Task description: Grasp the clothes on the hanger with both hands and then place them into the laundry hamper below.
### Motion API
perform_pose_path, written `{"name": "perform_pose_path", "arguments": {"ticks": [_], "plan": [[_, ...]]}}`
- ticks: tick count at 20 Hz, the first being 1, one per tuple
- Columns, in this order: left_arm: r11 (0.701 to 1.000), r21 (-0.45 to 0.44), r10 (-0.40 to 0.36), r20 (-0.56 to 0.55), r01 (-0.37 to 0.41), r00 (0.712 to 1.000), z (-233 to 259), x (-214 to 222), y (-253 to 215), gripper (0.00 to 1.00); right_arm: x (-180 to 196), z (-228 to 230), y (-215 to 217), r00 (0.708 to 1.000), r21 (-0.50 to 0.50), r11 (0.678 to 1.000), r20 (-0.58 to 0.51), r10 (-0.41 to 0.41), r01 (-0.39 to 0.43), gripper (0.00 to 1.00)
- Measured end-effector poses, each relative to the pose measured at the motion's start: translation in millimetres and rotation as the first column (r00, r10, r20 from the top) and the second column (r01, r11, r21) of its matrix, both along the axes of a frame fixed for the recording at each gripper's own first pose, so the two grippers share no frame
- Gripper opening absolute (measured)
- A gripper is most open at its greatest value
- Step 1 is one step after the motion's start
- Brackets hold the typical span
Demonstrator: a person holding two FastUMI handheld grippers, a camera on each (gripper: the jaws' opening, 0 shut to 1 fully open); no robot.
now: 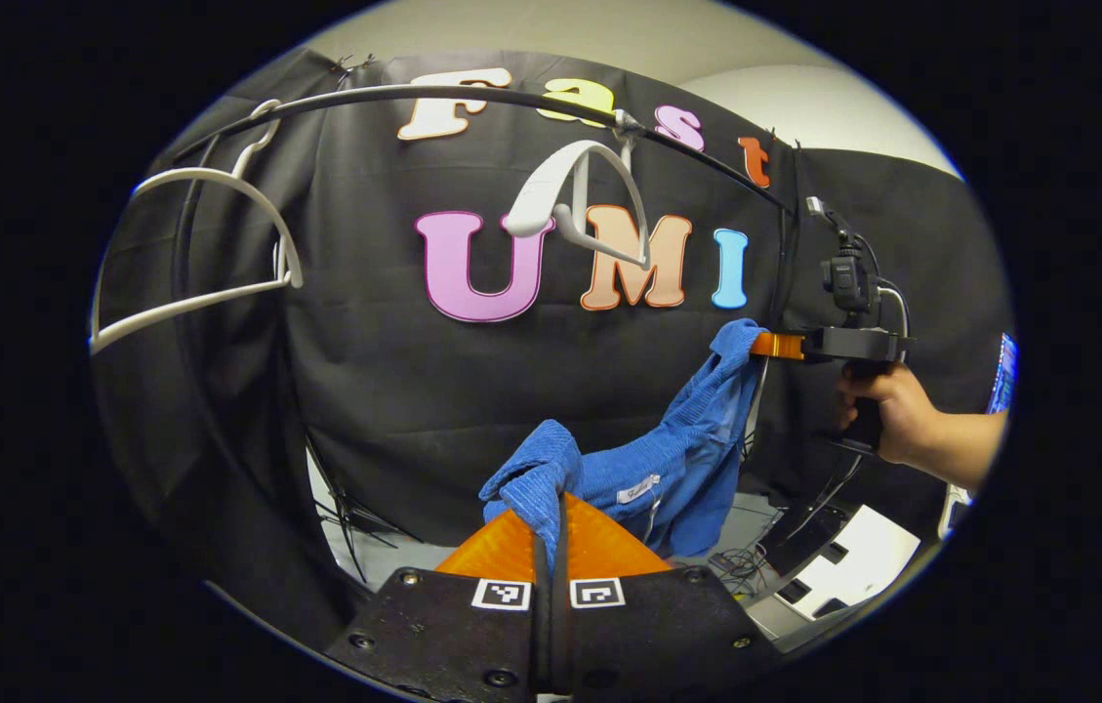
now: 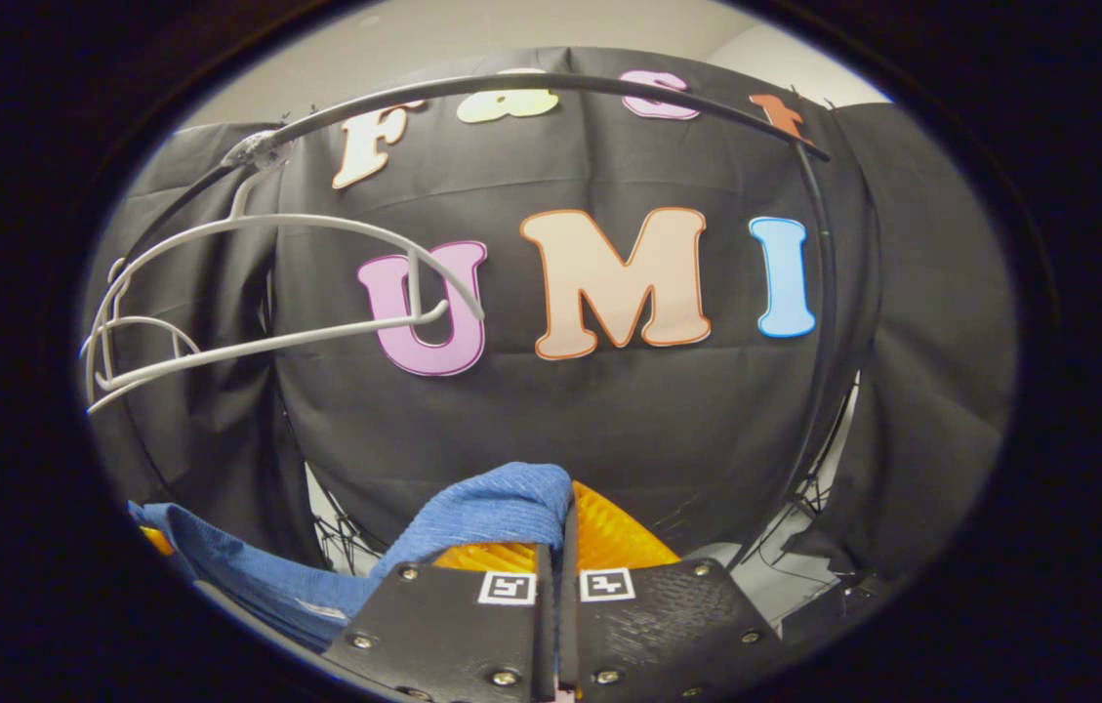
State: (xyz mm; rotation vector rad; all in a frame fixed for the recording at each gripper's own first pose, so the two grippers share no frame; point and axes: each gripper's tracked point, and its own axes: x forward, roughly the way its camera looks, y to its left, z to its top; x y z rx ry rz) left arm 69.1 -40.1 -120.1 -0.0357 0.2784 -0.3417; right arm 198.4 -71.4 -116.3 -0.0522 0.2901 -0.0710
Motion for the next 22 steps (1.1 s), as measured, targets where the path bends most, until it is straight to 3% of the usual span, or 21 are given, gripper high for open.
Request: {"name": "perform_pose_path", "arguments": {"ticks": [2,3,5,14,19,20,22], "plan": [[1.0,0.012,-0.009,0.012,0.009,1.0,-1,8,-12,0.0,-4,-2,0,1.0,0.02,1.0,-0.006,0.005,-0.005,0.02],[1.0,0.0,-0.02,0.012,0.02,1.0,-1,10,-19,0.01,-6,-2,0,1.0,0.029,1.0,-0.012,0.006,-0.006,0.07],[1.0,-0.018,-0.024,0.005,0.024,1.0,-2,18,-32,0.01,-9,-5,6,0.999,0.058,0.998,-0.021,0.026,-0.025,0.02],[0.996,-0.031,-0.082,0.069,0.085,0.994,35,61,-102,0.01,-6,-2,30,0.992,0.108,0.987,-0.038,0.12,-0.116,0.03],[0.99,-0.095,-0.094,0.088,0.103,0.992,58,84,-133,0.01,-3,8,60,0.981,0.169,0.97,-0.054,0.186,-0.175,0.03],[0.99,-0.097,-0.096,0.1,0.106,0.99,64,89,-135,0.01,-4,9,65,0.978,0.168,0.968,-0.055,0.2,-0.188,0.07],[0.988,-0.104,-0.097,0.122,0.11,0.988,75,98,-141,0.01,-4,10,71,0.972,0.167,0.962,-0.064,0.228,-0.215,0.02]]}}
